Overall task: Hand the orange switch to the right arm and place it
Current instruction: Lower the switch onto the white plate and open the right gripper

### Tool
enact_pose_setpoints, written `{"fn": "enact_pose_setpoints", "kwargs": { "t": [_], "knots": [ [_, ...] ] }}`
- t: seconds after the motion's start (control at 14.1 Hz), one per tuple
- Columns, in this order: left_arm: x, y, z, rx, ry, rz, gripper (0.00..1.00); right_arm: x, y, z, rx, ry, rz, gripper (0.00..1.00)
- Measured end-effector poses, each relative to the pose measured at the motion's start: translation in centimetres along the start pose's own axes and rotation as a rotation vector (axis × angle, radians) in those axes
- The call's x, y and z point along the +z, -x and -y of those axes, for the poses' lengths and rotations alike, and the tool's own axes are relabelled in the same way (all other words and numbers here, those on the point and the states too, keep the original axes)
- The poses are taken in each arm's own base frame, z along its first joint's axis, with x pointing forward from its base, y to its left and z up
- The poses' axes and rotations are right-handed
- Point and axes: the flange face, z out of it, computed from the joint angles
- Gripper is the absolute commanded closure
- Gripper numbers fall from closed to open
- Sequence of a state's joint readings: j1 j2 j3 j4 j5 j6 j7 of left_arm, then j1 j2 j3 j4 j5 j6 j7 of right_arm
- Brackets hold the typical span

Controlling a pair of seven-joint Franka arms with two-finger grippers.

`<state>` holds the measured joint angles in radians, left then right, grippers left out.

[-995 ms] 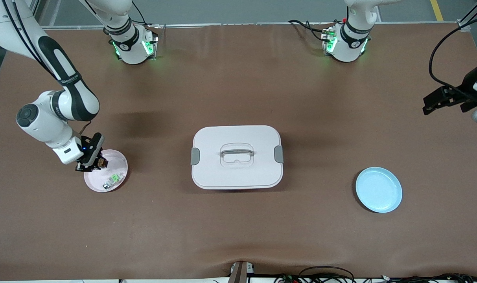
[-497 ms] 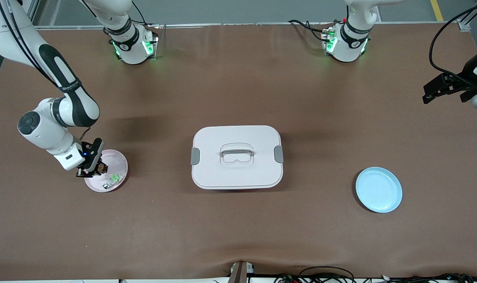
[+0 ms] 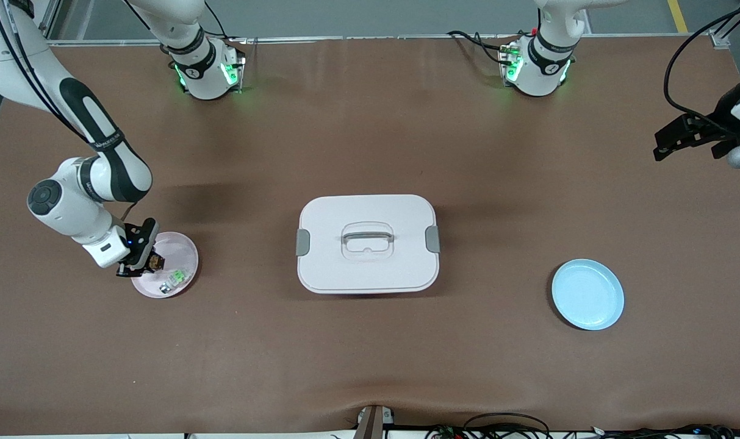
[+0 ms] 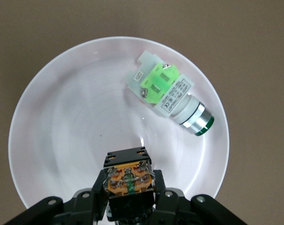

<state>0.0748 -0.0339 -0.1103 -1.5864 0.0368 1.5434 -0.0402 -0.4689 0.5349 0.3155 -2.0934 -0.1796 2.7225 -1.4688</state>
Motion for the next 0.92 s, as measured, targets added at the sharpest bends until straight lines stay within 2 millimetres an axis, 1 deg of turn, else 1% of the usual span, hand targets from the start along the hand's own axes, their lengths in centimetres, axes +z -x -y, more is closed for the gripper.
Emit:
{"fn": "enact_pose_setpoints", "kwargs": {
  "t": [0.21, 0.57, 0.64, 0.92],
  "knots": [
    [0.05, 0.08, 0.03, 0.000, 0.000, 0.007, 0.00, 0.72, 0.18, 0.29, 0.018, -0.013, -0.002, 1.00],
    [0.16, 0.19, 0.05, -0.001, -0.001, 0.017, 0.00, 0.83, -0.39, 0.27, 0.023, -0.014, -0.004, 1.00],
    [0.17, 0.20, 0.05, -0.001, -0.001, 0.018, 0.00, 0.85, -0.39, 0.27, 0.024, -0.015, -0.004, 0.01],
    [0.18, 0.21, 0.05, -0.001, -0.001, 0.020, 0.00, 1.11, -0.27, 0.35, 0.031, -0.018, -0.004, 0.00]
  ]
}}
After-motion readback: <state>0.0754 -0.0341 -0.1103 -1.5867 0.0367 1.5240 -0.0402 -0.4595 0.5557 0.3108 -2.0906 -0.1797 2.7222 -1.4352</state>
